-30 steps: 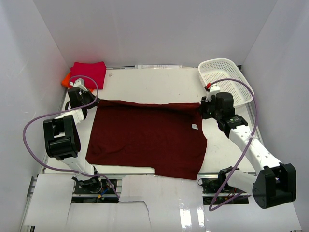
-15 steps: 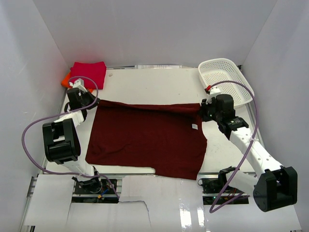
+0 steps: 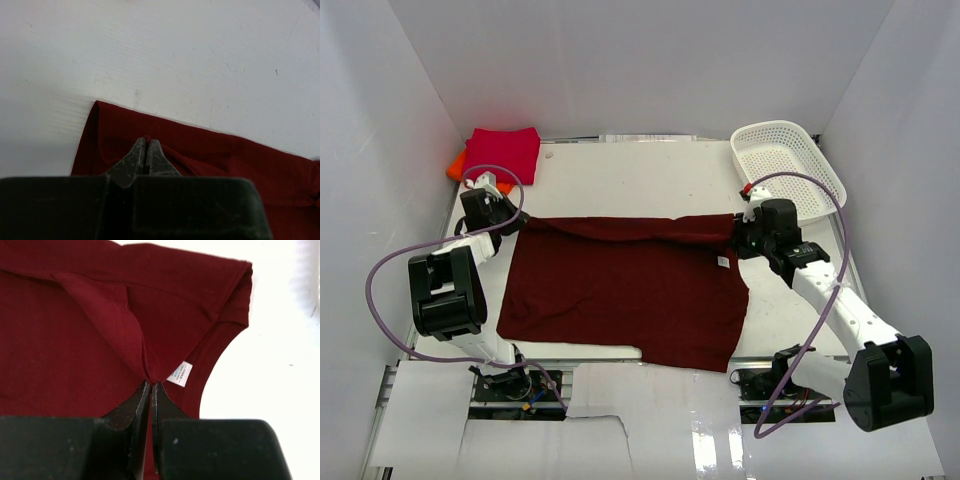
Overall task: Fold and stack the t-shirts
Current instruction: Fold the flattened tshirt in 1/3 of the way
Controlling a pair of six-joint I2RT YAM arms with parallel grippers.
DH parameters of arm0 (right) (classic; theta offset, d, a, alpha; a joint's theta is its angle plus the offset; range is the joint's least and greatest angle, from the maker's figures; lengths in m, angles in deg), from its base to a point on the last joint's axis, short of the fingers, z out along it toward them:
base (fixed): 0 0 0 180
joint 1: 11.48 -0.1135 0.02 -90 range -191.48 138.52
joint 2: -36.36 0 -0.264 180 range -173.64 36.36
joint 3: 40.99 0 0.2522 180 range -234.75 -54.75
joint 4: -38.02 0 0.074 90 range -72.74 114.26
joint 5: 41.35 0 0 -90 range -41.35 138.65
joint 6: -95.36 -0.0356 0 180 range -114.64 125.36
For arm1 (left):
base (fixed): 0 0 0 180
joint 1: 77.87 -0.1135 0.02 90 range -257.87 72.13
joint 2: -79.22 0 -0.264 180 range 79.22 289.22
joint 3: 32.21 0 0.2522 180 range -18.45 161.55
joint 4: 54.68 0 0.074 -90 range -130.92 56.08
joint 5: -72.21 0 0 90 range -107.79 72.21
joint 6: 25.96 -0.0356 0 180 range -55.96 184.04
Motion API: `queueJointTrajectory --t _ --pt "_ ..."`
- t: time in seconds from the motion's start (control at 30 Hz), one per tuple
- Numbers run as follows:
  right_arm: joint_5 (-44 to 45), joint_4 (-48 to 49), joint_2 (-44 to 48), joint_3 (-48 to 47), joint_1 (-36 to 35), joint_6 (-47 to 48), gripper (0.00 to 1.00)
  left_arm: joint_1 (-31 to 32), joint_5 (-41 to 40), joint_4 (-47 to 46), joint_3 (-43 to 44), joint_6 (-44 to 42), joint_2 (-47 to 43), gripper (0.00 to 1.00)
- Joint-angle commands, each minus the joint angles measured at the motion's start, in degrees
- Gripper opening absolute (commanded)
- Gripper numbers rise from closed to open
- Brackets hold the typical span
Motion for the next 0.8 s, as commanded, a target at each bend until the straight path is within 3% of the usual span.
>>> queueJointTrajectory --t 0.0,0.77 --pt "0.88 -2.23 -1.29 -0.35 -0.23 -1.59 0.08 -0.25 0.4 2.12 -0.09 -0.04 -3.16 0.0" --pt "-1.23 -14.71 -9.12 -6.41 -0.58 -3.97 0.08 -0.25 -1.8 14.61 3.16 -5.05 -2.46 0.0"
